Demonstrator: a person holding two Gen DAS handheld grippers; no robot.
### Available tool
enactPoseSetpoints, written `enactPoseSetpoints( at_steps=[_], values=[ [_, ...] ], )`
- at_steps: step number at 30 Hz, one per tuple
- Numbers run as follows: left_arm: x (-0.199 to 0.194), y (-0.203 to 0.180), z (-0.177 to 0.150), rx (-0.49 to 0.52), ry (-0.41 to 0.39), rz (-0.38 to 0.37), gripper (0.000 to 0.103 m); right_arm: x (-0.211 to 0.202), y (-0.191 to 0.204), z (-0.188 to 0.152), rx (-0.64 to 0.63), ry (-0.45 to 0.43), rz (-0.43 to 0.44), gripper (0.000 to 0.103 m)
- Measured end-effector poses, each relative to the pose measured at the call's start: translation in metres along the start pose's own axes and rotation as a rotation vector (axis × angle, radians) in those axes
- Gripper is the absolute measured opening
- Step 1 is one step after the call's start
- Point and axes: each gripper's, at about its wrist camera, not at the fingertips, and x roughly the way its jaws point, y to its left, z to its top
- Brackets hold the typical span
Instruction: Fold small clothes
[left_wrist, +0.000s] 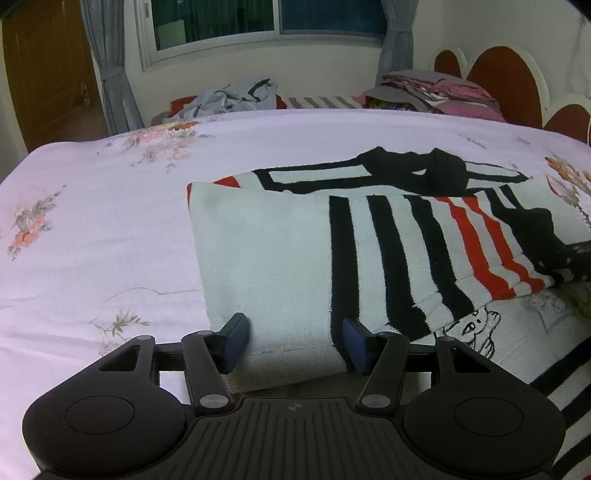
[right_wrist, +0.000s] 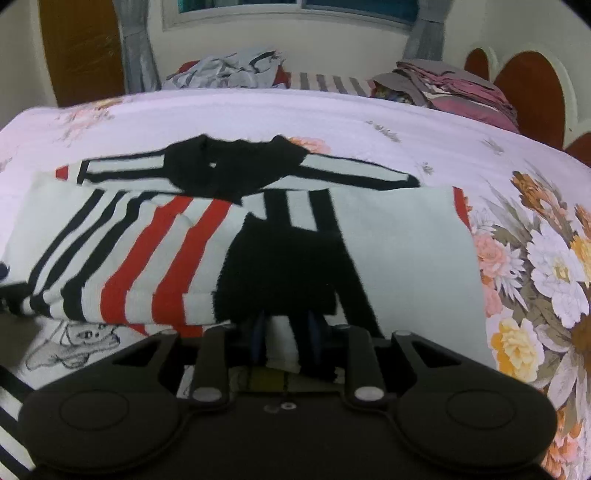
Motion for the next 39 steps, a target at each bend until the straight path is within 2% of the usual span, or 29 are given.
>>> enactPoseSetpoints(
  at_steps=[4,5,6,7,8,9,11,12,14,15,22,26,29,31,32,33,36,39],
  values=[
    [0.000,-0.001,0.000,0.003,0.000,0.003,0.057,-0.006,-0.009,0.004,0.048,-0.059,-0.007,0.025],
    [0.001,-0.001,0.000,0.003,0.000,0.002,0.057,-0.005,-0.013,0.006,0.077,-0.071,-0.011,0.033],
    [0.000,-0.001,0.000,0.004,-0.001,0.002,0.057,-0.004,-0.019,0.009,0.113,-0.079,-0.020,0.053],
    [0.000,-0.002,0.000,0.007,-0.001,0.002,0.057,0.001,-0.023,0.010,0.136,-0.071,-0.007,0.059],
    [0.000,-0.001,0.000,0.010,-0.001,0.002,0.057,0.006,-0.025,0.011,0.149,-0.044,0.018,0.059],
    [0.000,-0.001,0.000,0.011,-0.001,0.001,0.057,0.015,-0.027,0.011,0.160,-0.004,0.051,0.053],
    [0.001,-0.001,0.001,0.009,0.000,-0.003,0.057,0.018,-0.023,0.009,0.137,-0.007,0.061,0.051],
    [0.000,0.000,0.001,0.011,0.000,-0.007,0.057,0.018,-0.022,0.010,0.128,-0.009,0.077,0.037],
    [0.000,0.002,0.000,0.014,-0.001,-0.020,0.057,0.015,-0.021,0.011,0.138,-0.012,0.131,0.016],
    [0.000,0.005,0.001,0.012,-0.001,-0.032,0.057,0.014,-0.021,0.011,0.143,-0.010,0.136,0.013],
    [-0.005,0.016,-0.002,0.020,-0.013,-0.077,0.057,-0.006,-0.023,0.004,0.136,-0.021,0.152,0.011],
    [-0.003,0.013,-0.002,0.057,-0.004,-0.072,0.057,0.007,-0.023,-0.003,0.131,0.006,0.155,0.013],
    [-0.001,0.014,0.002,0.050,0.012,-0.081,0.057,0.008,-0.025,-0.002,0.142,0.009,0.154,0.012],
    [-0.011,0.018,0.005,0.018,-0.006,-0.092,0.057,-0.001,-0.027,0.000,0.152,-0.005,0.123,0.020],
    [-0.016,0.018,0.006,0.011,-0.019,-0.099,0.057,-0.010,-0.029,0.000,0.161,-0.034,0.099,0.028],
    [-0.021,0.018,0.006,0.002,-0.027,-0.100,0.057,-0.022,-0.030,0.000,0.170,-0.071,0.074,0.031],
    [-0.025,0.019,0.002,-0.045,-0.029,-0.097,0.057,-0.032,-0.024,0.001,0.131,-0.098,0.086,0.028],
    [-0.020,0.020,-0.003,-0.087,-0.023,-0.074,0.057,-0.018,-0.014,0.002,0.071,-0.066,0.092,0.019]
  ],
)
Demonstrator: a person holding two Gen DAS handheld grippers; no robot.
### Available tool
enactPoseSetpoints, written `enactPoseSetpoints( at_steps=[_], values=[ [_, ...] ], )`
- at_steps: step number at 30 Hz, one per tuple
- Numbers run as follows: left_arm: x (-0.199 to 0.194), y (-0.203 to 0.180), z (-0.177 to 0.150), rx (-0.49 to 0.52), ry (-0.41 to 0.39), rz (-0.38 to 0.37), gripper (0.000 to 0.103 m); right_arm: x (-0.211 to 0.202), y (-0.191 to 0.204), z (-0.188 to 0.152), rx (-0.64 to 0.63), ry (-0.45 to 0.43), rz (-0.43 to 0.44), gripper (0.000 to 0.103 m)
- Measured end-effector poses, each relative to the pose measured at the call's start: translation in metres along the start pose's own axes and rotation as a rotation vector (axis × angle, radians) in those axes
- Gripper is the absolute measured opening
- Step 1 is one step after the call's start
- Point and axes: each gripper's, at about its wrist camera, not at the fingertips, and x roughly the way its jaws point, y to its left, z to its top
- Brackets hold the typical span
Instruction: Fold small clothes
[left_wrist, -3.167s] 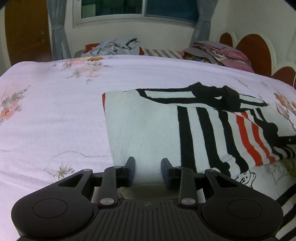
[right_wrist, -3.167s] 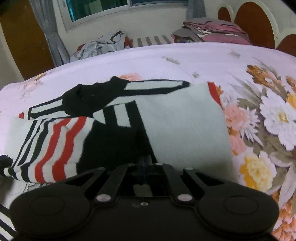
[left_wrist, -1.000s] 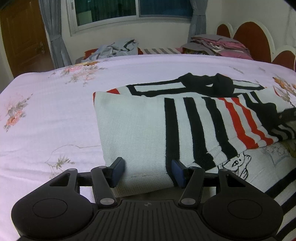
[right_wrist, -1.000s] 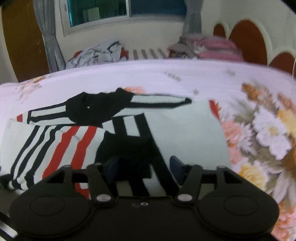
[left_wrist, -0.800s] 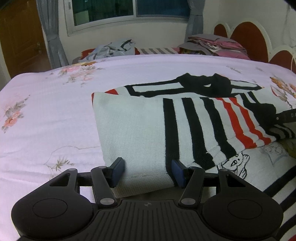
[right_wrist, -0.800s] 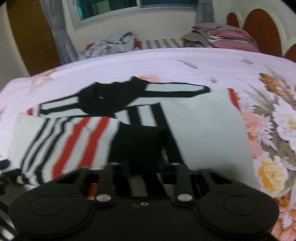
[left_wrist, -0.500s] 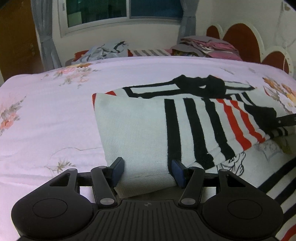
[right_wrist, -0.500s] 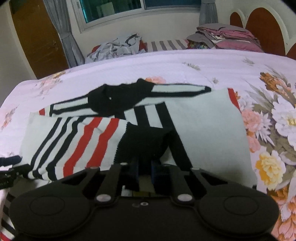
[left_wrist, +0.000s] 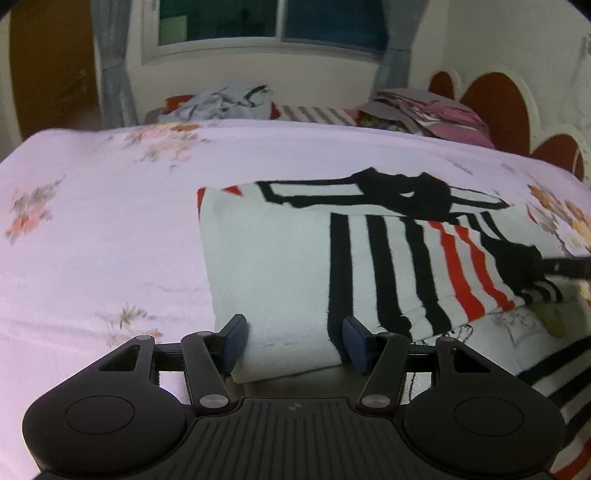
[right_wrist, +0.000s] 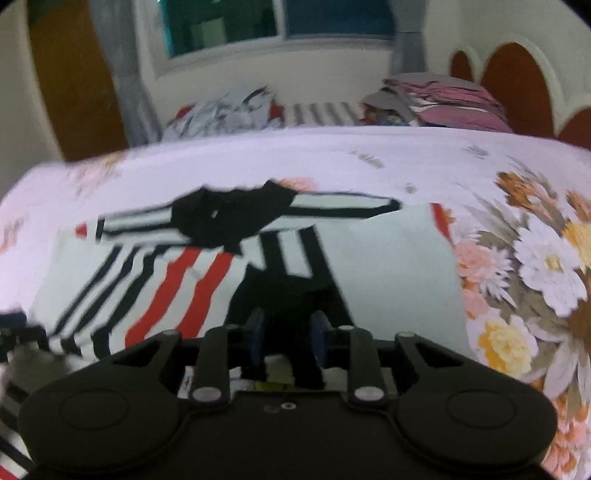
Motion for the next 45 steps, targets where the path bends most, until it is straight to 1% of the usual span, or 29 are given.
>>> enactPoseSetpoints(
  at_steps=[1,2,3,4,7,8,10,11,12,13,14,18,20,24,28,29,30,32,35,38,41,43,44,45],
  values=[
    [0.002,-0.001,-0.001,-0.002,0.002,0.016,0.057,0.006,0.001,-0.002,-0.005,0.012,-0.009,0.018],
    [0.003,-0.002,-0.002,0.001,0.006,0.022,0.057,0.015,0.000,-0.004,-0.008,0.042,-0.019,0.015],
    [0.006,-0.004,-0.003,0.005,0.016,0.024,0.057,0.021,-0.001,-0.007,-0.007,0.062,-0.020,0.015],
    [0.009,-0.005,-0.004,0.020,0.021,0.025,0.057,0.021,0.000,-0.009,-0.013,0.050,-0.020,0.015],
    [0.010,-0.008,-0.002,0.043,0.028,0.028,0.057,0.017,0.002,-0.008,-0.020,0.064,-0.034,0.015],
    [0.007,-0.008,0.000,0.041,0.027,0.027,0.057,0.010,0.002,-0.008,-0.010,0.061,-0.036,0.017],
    [-0.006,-0.006,0.001,0.034,-0.003,0.025,0.057,-0.006,0.001,-0.011,0.007,0.040,-0.043,0.022],
    [-0.012,-0.006,0.000,0.038,-0.012,0.034,0.067,-0.015,0.000,-0.014,0.017,0.030,-0.047,0.028],
    [-0.016,-0.005,-0.003,0.047,-0.013,0.056,0.087,-0.026,-0.001,-0.019,0.030,0.018,-0.051,0.035],
    [-0.020,-0.004,-0.006,0.052,-0.022,0.065,0.091,-0.036,-0.003,-0.024,0.044,0.011,-0.052,0.038],
    [-0.024,-0.002,-0.008,0.057,-0.035,0.067,0.092,-0.042,-0.005,-0.028,0.057,0.014,-0.052,0.043],
    [-0.036,0.003,-0.020,0.073,-0.021,0.057,0.092,-0.072,-0.011,-0.047,0.080,0.020,-0.077,0.044],
    [-0.045,0.005,-0.026,0.063,-0.016,0.049,0.092,-0.085,-0.016,-0.055,0.102,0.020,-0.073,0.044],
    [-0.064,0.006,-0.040,0.051,-0.020,0.059,0.092,-0.103,-0.023,-0.069,0.119,0.030,-0.070,0.044],
    [-0.081,0.000,-0.059,0.043,-0.011,0.072,0.092,-0.112,-0.034,-0.079,0.161,0.041,-0.028,0.047],
    [-0.086,-0.004,-0.065,0.046,-0.007,0.082,0.092,-0.116,-0.038,-0.082,0.169,0.040,-0.018,0.050],
    [-0.090,-0.008,-0.070,0.048,-0.002,0.091,0.092,-0.119,-0.042,-0.085,0.171,0.043,-0.009,0.056],
    [-0.098,-0.017,-0.081,0.053,0.003,0.108,0.092,-0.127,-0.048,-0.092,0.160,0.049,0.007,0.061],
    [-0.110,-0.031,-0.101,0.053,0.019,0.138,0.092,-0.142,-0.063,-0.106,0.143,0.051,0.030,0.062],
    [-0.123,-0.042,-0.118,0.046,0.031,0.156,0.092,-0.152,-0.083,-0.123,0.171,0.060,0.048,0.062],
    [-0.139,-0.045,-0.136,0.006,0.036,0.156,0.091,-0.164,-0.108,-0.143,0.232,0.077,0.081,0.062],
    [-0.148,-0.042,-0.149,-0.044,0.044,0.134,0.091,-0.170,-0.119,-0.155,0.267,0.086,0.112,0.062],
    [-0.152,-0.040,-0.155,-0.075,0.049,0.119,0.089,-0.173,-0.125,-0.162,0.281,0.094,0.127,0.062],
    [-0.155,-0.037,-0.160,-0.101,0.059,0.100,0.076,-0.175,-0.129,-0.170,0.297,0.103,0.148,0.062]
  ],
)
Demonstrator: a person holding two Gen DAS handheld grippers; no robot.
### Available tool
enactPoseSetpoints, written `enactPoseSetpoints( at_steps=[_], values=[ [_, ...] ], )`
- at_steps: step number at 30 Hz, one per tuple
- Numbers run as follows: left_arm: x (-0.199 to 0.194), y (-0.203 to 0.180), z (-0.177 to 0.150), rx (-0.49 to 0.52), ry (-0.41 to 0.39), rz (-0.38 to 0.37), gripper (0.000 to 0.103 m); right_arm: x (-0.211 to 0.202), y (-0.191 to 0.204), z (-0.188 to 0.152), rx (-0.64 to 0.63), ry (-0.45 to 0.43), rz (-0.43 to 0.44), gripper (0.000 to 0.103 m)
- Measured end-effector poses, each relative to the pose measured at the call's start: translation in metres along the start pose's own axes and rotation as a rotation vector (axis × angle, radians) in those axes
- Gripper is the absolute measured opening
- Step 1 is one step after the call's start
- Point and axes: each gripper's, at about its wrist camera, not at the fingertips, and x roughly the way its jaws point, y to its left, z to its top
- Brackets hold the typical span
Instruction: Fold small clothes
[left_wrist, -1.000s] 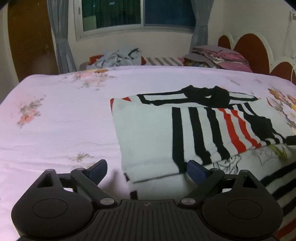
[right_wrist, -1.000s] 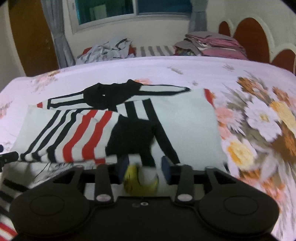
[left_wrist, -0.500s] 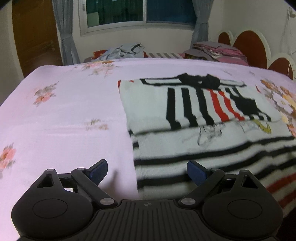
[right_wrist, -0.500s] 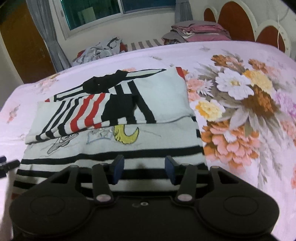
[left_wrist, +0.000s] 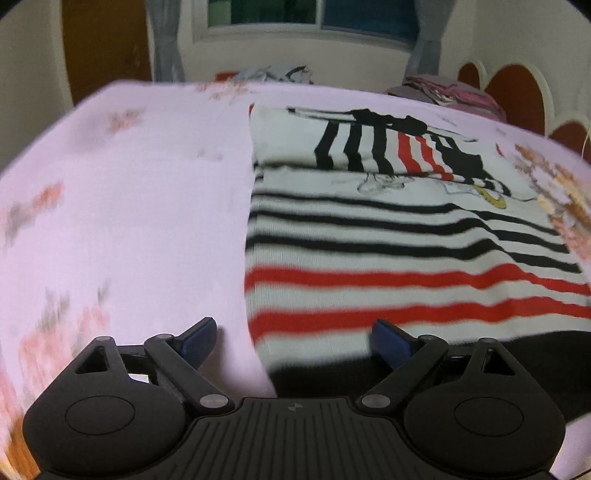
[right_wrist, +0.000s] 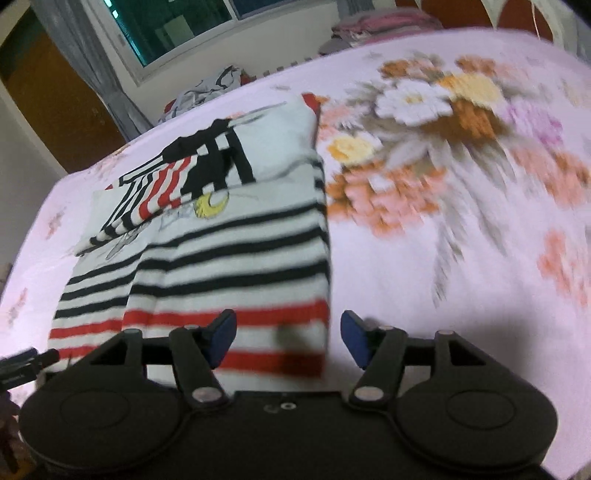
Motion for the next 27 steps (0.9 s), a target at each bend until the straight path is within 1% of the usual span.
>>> enactPoseSetpoints(
  at_steps=[2,4,6,10,11,12,15,17,20,22,25,27],
  values=[
    [-0.001,0.007,-0.013,-0.055,0.047,-0.037,0.058,-0.002,-0.011,-0.011,0.031,0.021,0.047,0.062],
    [-0.006,0.013,-0.023,-0.096,0.055,-0.084,0.057,-0.001,-0.021,-0.023,0.073,0.046,0.106,0.058],
    [-0.010,0.018,-0.031,-0.153,0.074,-0.161,0.057,0.001,-0.028,-0.035,0.119,0.067,0.173,0.055],
    [-0.013,0.024,-0.045,-0.251,0.083,-0.266,0.057,-0.002,-0.033,-0.051,0.188,0.083,0.266,0.052],
    [-0.012,0.027,-0.047,-0.280,0.084,-0.286,0.057,-0.001,-0.032,-0.054,0.194,0.098,0.291,0.049],
    [-0.010,0.031,-0.048,-0.318,0.085,-0.314,0.057,-0.001,-0.030,-0.057,0.190,0.107,0.300,0.047],
    [-0.002,0.042,-0.048,-0.407,0.080,-0.370,0.057,0.002,-0.024,-0.058,0.171,0.112,0.317,0.047],
    [0.004,0.049,-0.045,-0.448,0.080,-0.391,0.056,0.005,-0.025,-0.055,0.194,0.109,0.336,0.047],
    [0.015,0.055,-0.038,-0.494,0.067,-0.402,0.056,0.014,-0.027,-0.048,0.232,0.102,0.345,0.045],
    [0.023,0.056,-0.032,-0.506,0.075,-0.437,0.056,0.019,-0.028,-0.043,0.244,0.102,0.349,0.044],
    [0.029,0.055,-0.029,-0.496,0.113,-0.500,0.056,0.025,-0.023,-0.043,0.239,0.124,0.366,0.041],
    [0.026,0.050,-0.033,-0.464,0.141,-0.533,0.056,0.024,-0.020,-0.050,0.219,0.145,0.384,0.039]
  ],
)
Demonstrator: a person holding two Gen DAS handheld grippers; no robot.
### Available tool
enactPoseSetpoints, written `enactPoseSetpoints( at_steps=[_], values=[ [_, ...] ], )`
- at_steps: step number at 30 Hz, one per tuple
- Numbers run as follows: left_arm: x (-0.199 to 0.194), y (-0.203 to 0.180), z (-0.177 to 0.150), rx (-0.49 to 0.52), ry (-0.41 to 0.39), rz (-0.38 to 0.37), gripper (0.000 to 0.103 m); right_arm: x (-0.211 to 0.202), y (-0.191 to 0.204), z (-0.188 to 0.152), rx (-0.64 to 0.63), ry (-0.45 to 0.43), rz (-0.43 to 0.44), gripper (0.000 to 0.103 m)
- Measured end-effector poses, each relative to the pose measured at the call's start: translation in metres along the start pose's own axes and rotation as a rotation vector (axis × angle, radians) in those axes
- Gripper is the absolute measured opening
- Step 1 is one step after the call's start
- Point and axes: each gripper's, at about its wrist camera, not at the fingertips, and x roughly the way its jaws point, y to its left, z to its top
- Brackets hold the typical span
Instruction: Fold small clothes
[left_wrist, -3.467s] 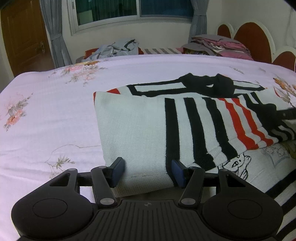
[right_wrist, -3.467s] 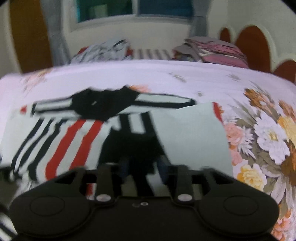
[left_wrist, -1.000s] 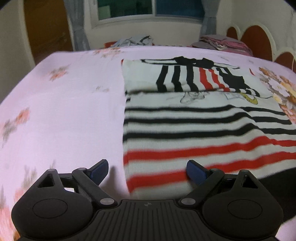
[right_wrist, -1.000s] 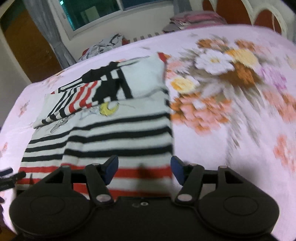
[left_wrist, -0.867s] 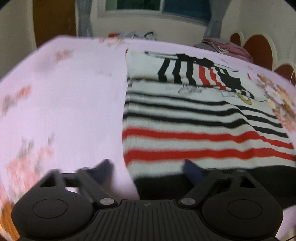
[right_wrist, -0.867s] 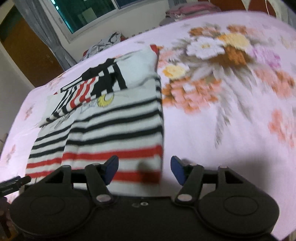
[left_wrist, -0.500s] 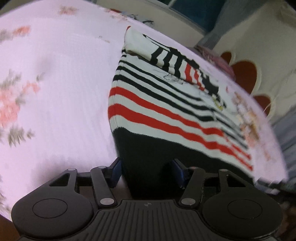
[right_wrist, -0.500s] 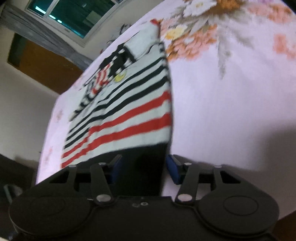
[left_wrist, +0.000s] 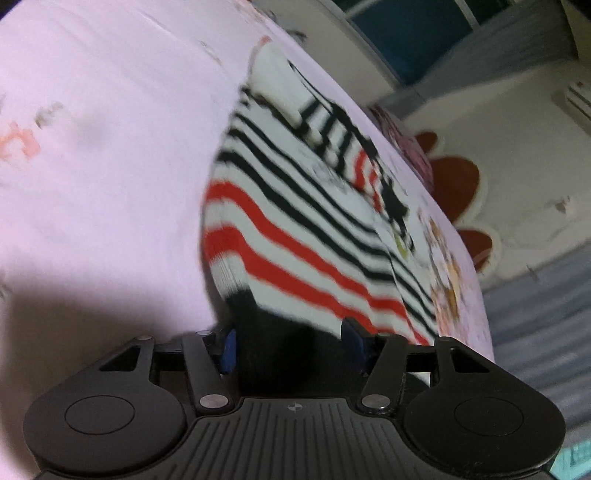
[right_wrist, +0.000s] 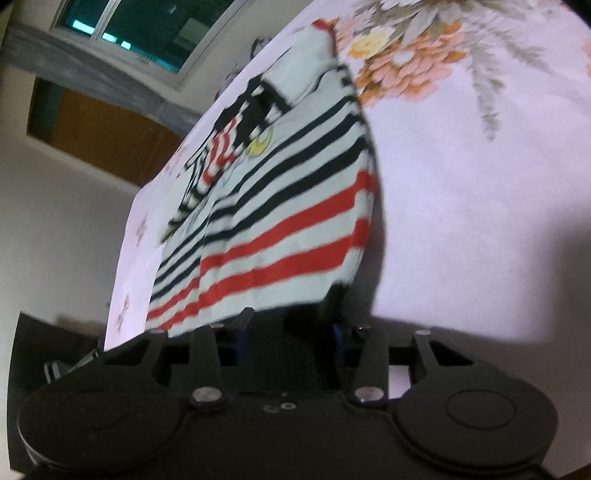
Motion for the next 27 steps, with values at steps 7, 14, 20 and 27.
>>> enactPoseSetpoints(
  at_steps=[7,14,20,27],
  values=[
    [-0.001,0.002,-0.012,-0.025,-0.050,0.023,0.028,-0.002,-0.009,-0.012,0.040,0.010,0.027,0.011],
    [-0.010,-0.009,-0.015,0.084,-0.133,0.207,0.006,-0.030,0.002,-0.003,-0.081,-0.077,0.073,0.006],
    [-0.014,-0.016,-0.015,0.052,-0.172,0.179,0.006,-0.030,-0.003,0.004,-0.062,-0.064,0.062,0.006],
    [-0.041,-0.046,0.016,0.046,-0.302,0.081,0.006,-0.047,0.048,0.057,-0.183,-0.182,0.089,0.006]
  ],
)
